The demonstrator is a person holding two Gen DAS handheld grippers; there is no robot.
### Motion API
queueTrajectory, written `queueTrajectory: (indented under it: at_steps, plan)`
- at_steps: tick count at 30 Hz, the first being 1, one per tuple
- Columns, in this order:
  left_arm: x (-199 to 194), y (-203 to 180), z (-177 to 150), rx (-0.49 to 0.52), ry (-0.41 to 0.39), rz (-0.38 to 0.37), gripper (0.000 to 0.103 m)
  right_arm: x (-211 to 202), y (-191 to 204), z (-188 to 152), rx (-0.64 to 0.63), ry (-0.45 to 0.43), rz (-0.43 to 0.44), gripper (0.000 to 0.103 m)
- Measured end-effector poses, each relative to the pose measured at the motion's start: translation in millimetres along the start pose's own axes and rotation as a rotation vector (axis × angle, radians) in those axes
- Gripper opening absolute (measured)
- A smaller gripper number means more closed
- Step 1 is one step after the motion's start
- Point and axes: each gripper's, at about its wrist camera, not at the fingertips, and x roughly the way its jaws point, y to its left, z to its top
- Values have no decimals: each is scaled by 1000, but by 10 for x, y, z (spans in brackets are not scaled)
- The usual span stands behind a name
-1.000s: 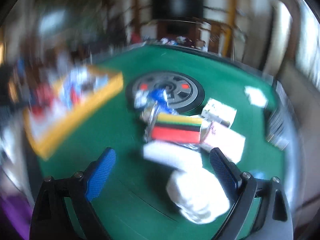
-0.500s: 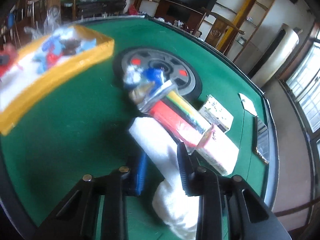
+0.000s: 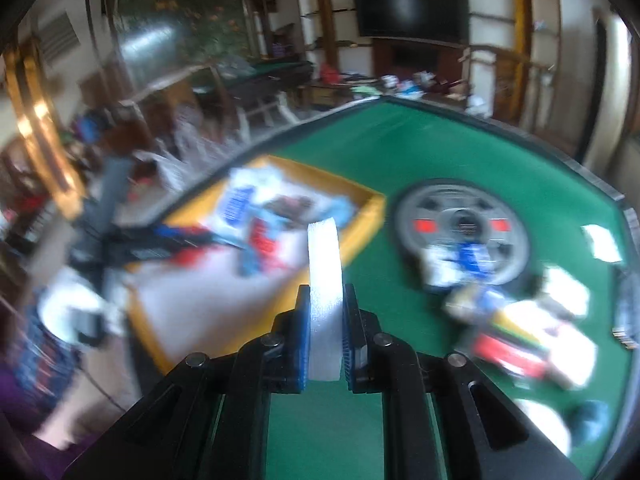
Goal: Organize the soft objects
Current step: 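Grasp the red bag with the left tool while the right tool grasps the white foam block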
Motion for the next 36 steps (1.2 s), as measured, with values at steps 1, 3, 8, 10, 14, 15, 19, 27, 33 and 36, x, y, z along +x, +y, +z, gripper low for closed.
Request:
queueTrajectory:
  at_steps: [1, 3, 8, 10, 14, 15, 19, 27, 33, 36]
  plan:
    - [-26, 19, -13, -9, -1, -13, 63, 70, 55, 45, 17, 3, 40, 12]
    - [-103, 49, -46, -22, -17, -27, 64, 246, 156, 111, 45, 14, 107, 12]
    - [-290, 157, -139, -88, -50, -67, 71, 839, 229, 183, 170, 96, 259, 13]
    - [-348, 205, -181, -105, -57, -88, 71, 1102, 225, 159, 236, 147, 322, 14]
    - [-490, 251, -238, -102, -89, -98, 71, 1424, 300, 98, 217, 225, 238, 27]
    - [-527, 264, -253, -97, -98, -97, 72, 1396, 325, 115, 184, 221, 185, 35]
    - [-633, 346, -309, -110, -133, -94, 73, 1053, 494, 265, 71, 129, 83, 68]
    - [-669, 461, -361, -146, -154, -118, 73, 1372, 572, 716, 142, 167, 203, 67]
    - [-680, 530, -386, -159, -146, -114, 73, 2382, 377, 887, 379, 345, 267, 66]
    - [-679, 547, -386, -160, -145, -116, 73, 2404, 359, 1008, 362, 249, 234, 66]
